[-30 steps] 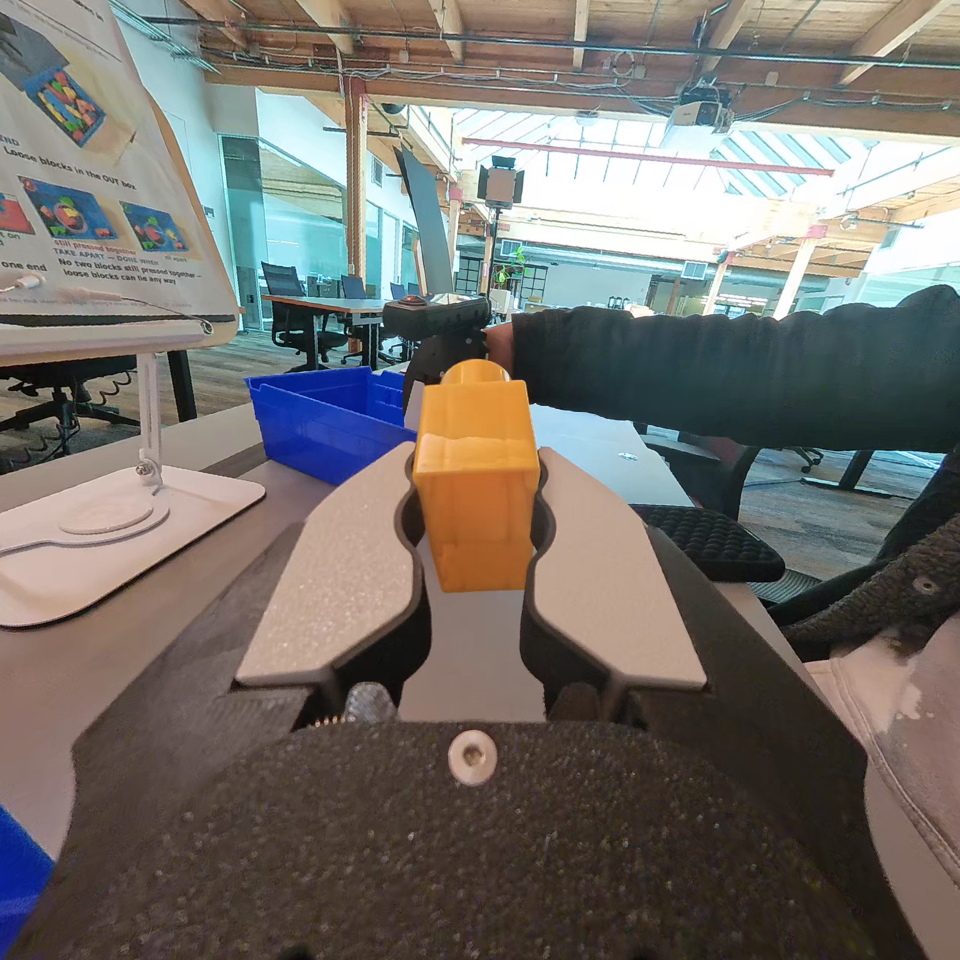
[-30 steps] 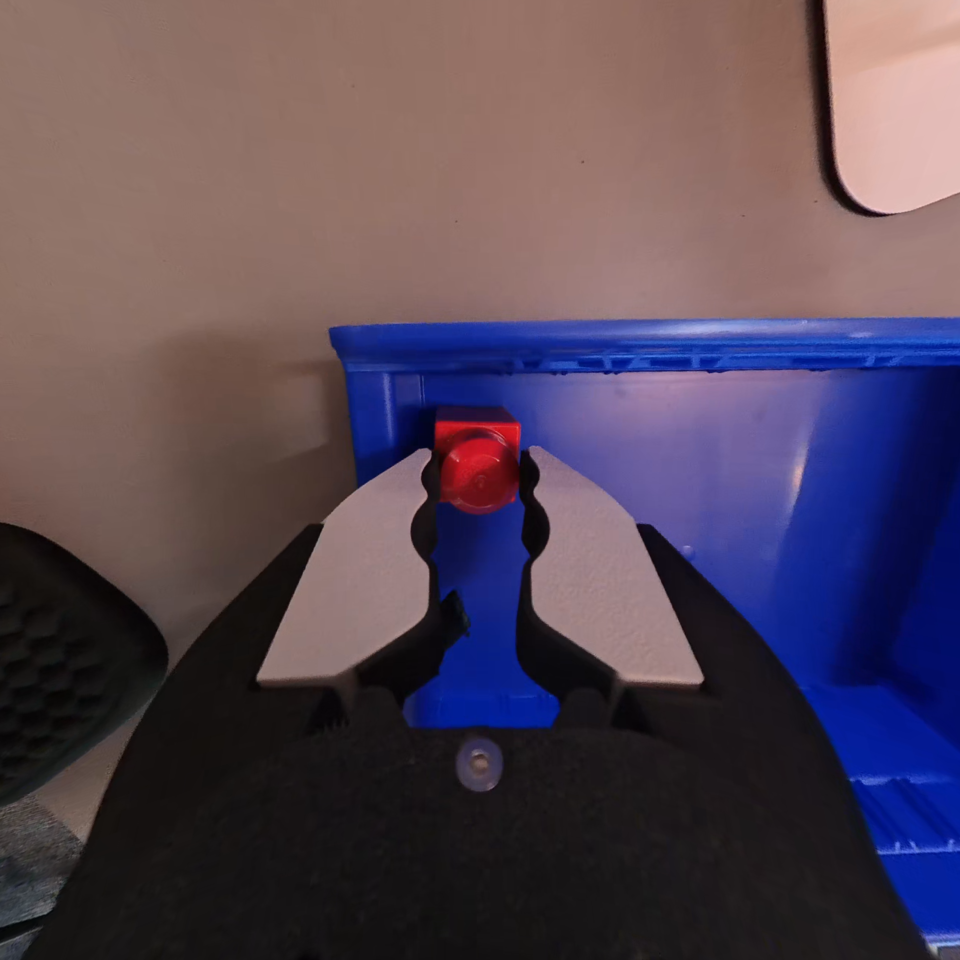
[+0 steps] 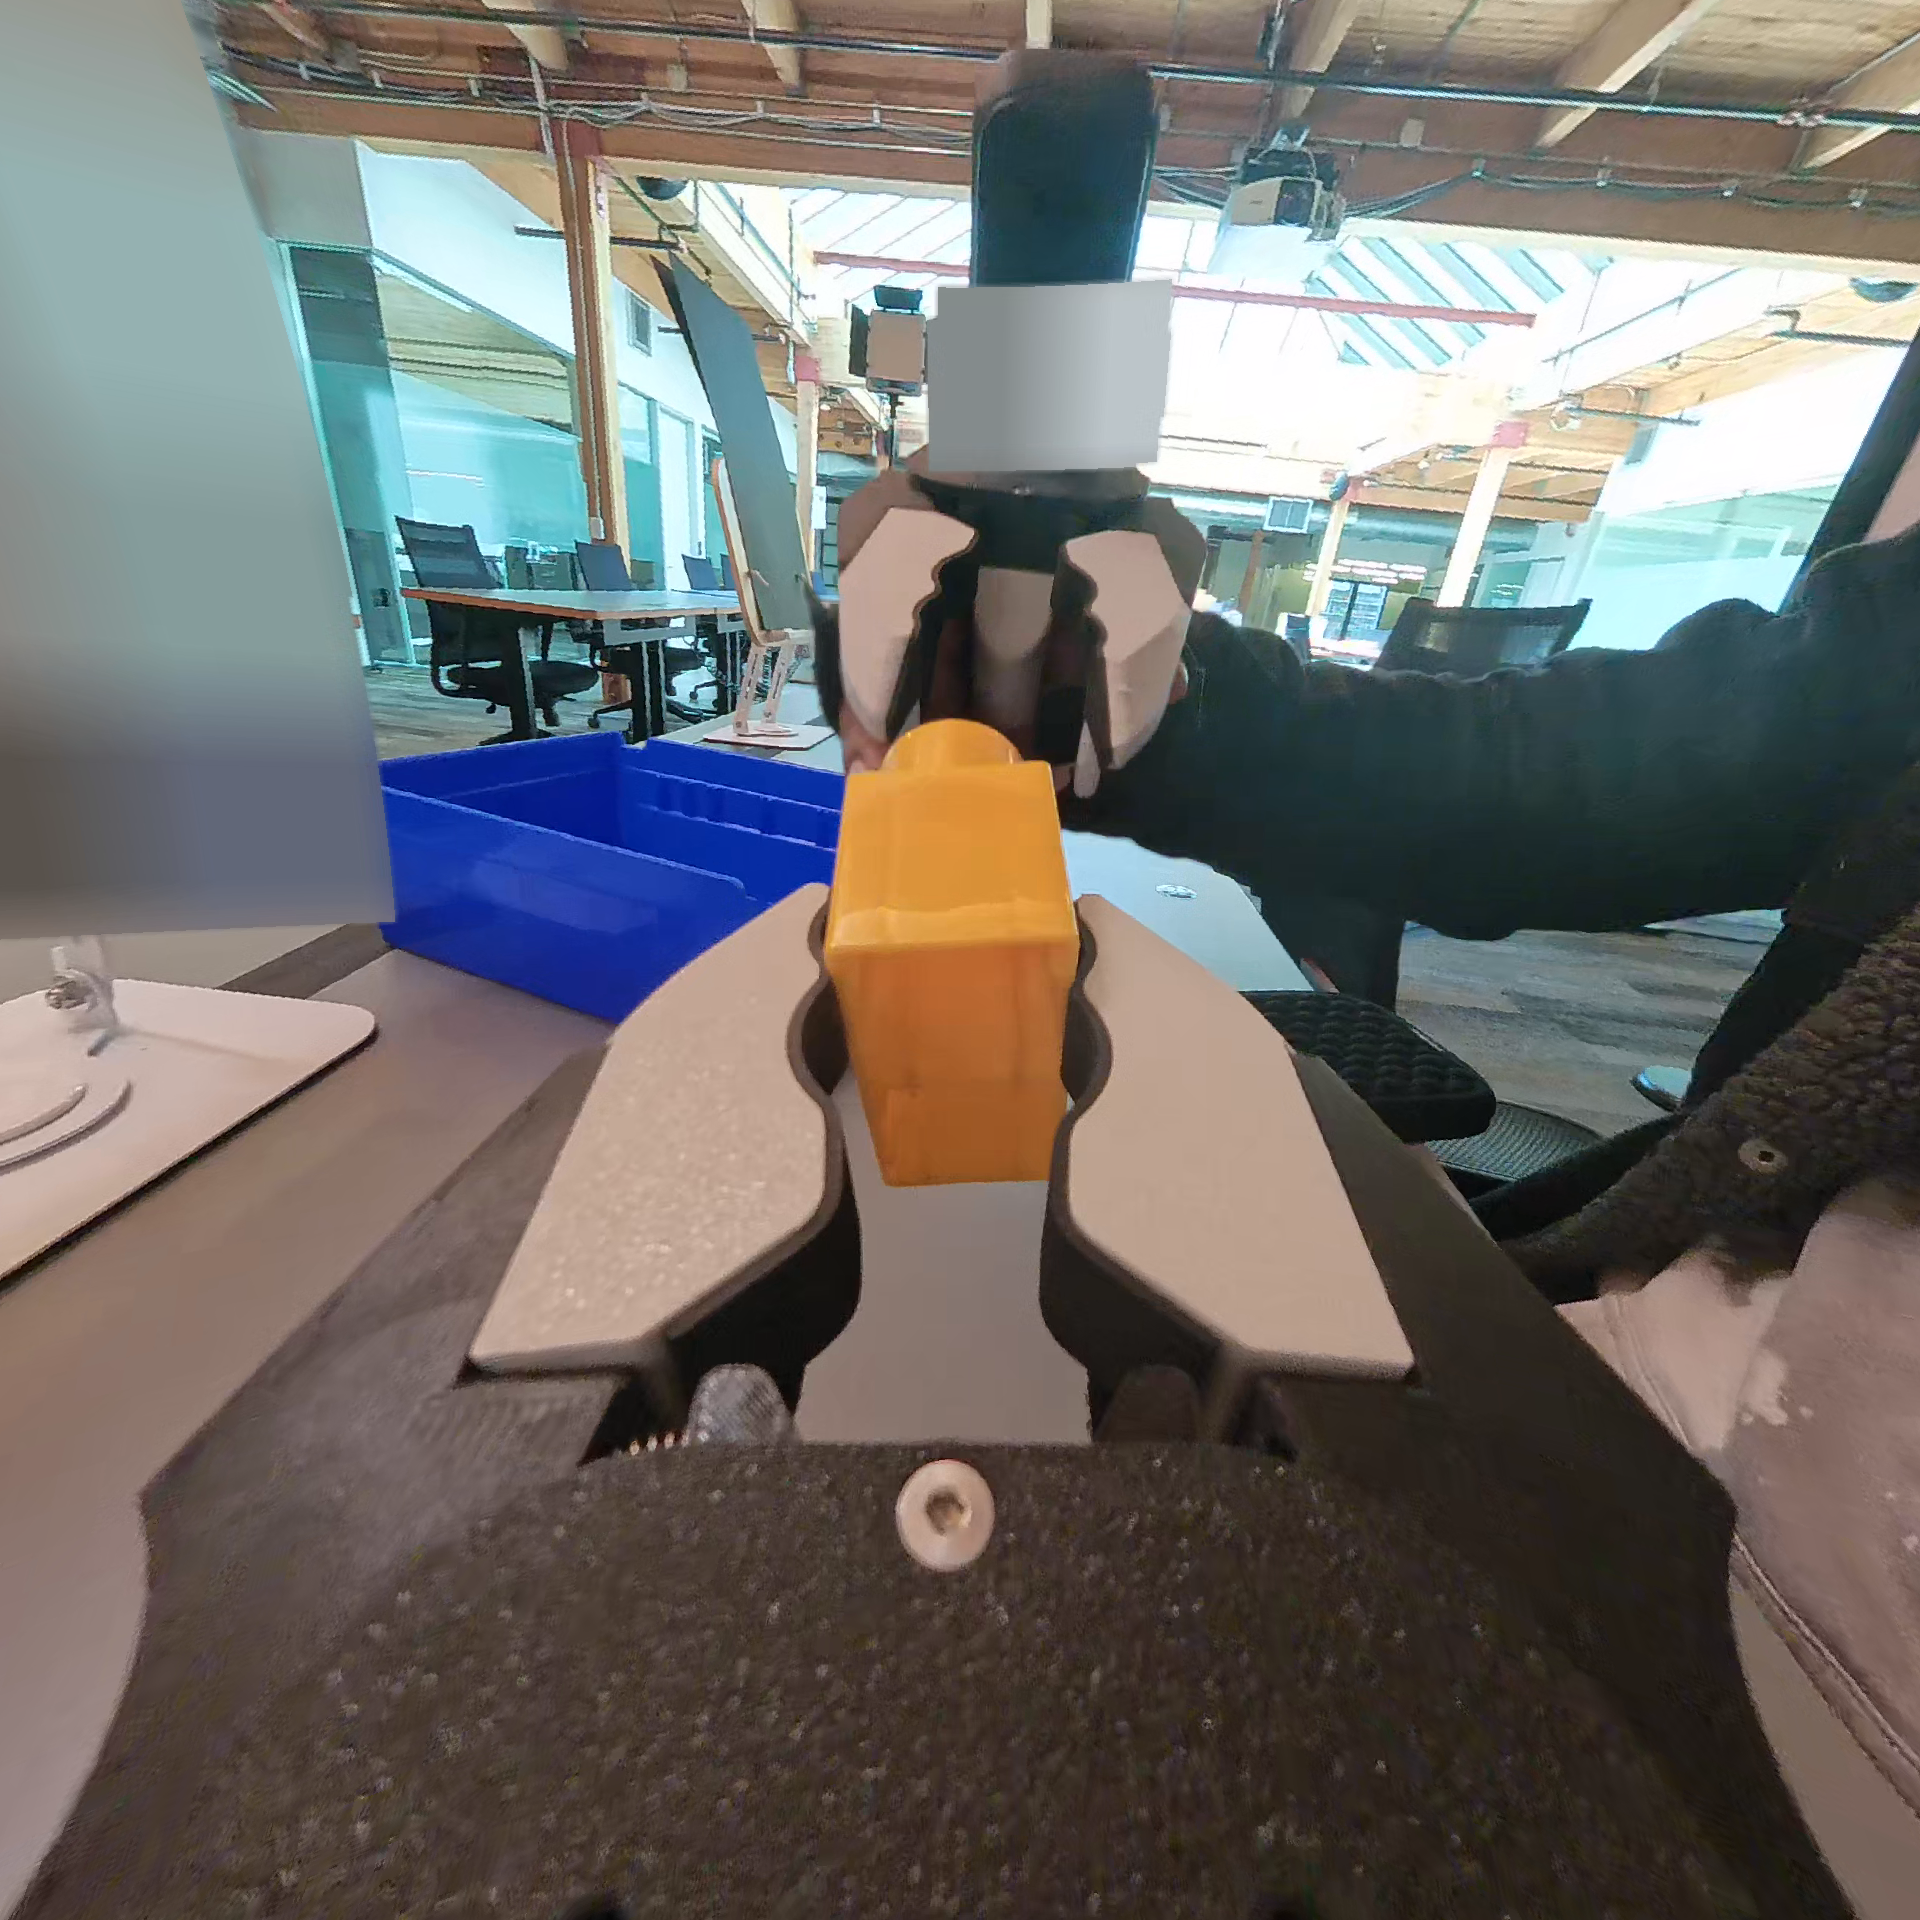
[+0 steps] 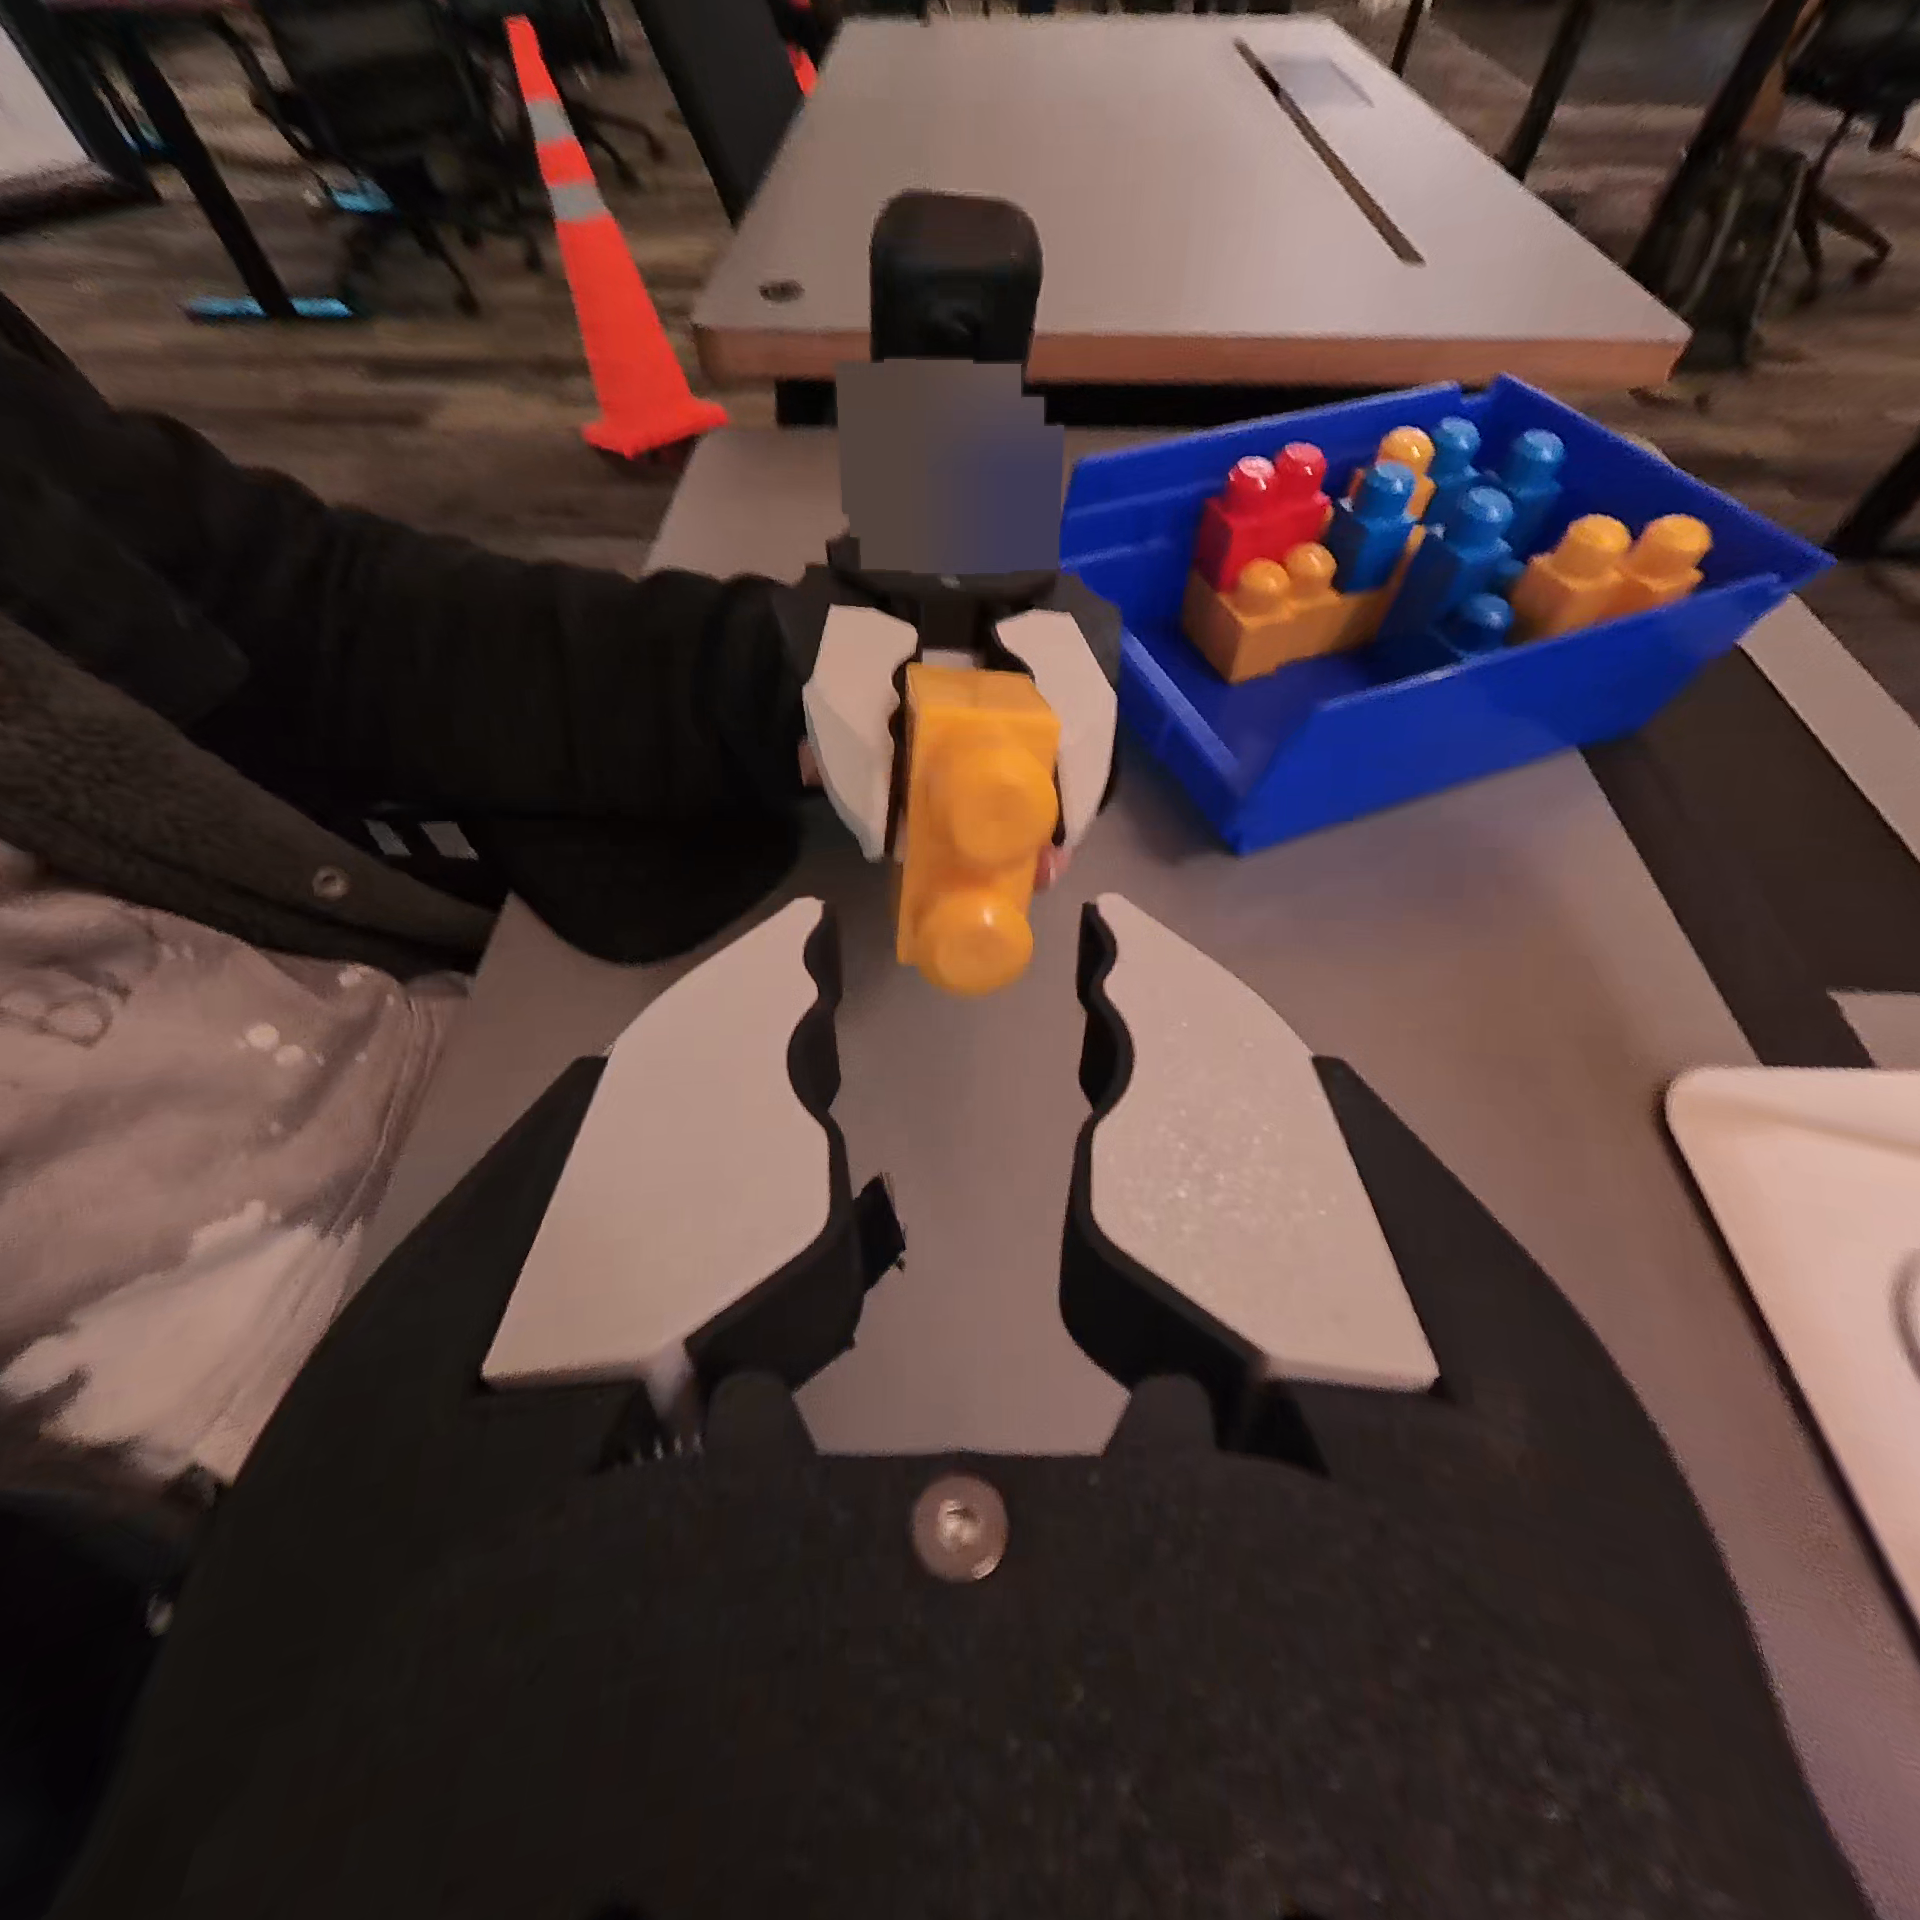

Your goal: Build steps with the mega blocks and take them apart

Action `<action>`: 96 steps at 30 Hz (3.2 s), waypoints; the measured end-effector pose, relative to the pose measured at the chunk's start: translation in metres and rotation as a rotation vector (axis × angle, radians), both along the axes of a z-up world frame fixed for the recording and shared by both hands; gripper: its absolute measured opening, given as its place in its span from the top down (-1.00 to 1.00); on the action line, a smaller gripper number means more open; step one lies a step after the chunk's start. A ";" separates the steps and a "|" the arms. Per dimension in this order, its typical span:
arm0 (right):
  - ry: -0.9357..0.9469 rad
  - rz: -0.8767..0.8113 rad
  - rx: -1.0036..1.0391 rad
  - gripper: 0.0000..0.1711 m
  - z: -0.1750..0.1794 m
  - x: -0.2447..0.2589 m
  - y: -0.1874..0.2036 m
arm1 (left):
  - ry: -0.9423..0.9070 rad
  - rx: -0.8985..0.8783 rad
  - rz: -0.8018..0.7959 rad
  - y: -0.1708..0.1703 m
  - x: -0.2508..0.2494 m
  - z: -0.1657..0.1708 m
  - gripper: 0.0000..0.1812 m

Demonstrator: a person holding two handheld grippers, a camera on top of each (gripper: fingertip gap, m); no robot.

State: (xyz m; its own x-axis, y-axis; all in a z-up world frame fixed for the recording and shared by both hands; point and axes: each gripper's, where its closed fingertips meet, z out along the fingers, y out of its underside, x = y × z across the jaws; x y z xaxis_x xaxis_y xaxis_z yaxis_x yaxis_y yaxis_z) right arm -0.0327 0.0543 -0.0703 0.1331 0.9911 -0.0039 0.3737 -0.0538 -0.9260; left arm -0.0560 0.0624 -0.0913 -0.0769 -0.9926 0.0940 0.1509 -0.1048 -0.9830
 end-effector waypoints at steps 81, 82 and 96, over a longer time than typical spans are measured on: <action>-1.041 -0.380 -0.063 0.58 -0.134 0.305 0.267 | 0.304 0.149 0.972 0.127 -0.048 -0.046 1.00; -1.029 -0.387 -0.052 0.57 -0.127 0.304 0.265 | 0.304 0.147 0.970 0.127 -0.048 -0.047 1.00; -0.096 -0.617 0.285 0.62 0.042 0.141 0.172 | 0.265 0.103 1.000 0.128 -0.058 -0.040 1.00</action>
